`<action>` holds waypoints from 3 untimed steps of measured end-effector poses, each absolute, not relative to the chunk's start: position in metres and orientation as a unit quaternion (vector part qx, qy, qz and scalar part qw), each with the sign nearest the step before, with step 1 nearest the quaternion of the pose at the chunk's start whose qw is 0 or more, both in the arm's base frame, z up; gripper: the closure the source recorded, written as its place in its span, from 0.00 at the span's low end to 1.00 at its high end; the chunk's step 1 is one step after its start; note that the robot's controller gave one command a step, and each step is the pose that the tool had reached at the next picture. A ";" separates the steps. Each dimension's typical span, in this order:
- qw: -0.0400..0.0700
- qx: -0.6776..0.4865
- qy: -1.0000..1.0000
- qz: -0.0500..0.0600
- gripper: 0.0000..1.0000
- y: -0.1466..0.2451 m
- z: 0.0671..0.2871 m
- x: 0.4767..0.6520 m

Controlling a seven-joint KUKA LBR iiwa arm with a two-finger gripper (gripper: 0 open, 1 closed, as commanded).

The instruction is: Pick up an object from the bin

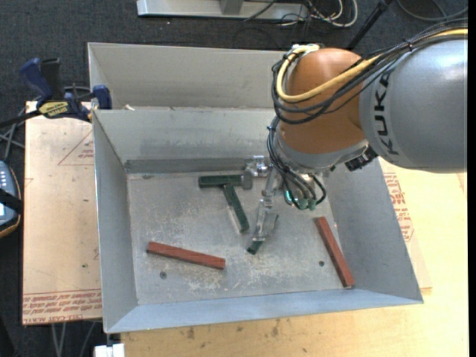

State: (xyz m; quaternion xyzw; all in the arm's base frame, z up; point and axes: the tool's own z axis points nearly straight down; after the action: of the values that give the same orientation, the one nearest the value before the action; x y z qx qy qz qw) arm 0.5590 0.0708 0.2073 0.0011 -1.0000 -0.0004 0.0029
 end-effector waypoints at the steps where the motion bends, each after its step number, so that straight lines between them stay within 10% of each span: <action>1: -0.001 0.000 -1.000 -0.001 0.00 0.070 0.211 0.561; 2: -0.003 0.026 -1.000 -0.001 0.00 0.129 0.136 0.555; 3: 0.002 -0.008 -1.000 0.000 0.00 0.163 0.132 0.549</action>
Offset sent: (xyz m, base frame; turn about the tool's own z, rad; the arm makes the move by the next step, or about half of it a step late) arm -0.0110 0.1061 -0.1373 -0.0934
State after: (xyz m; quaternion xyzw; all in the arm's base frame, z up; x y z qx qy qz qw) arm 0.5491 0.1628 0.1324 -0.0082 -1.0000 0.0000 0.0022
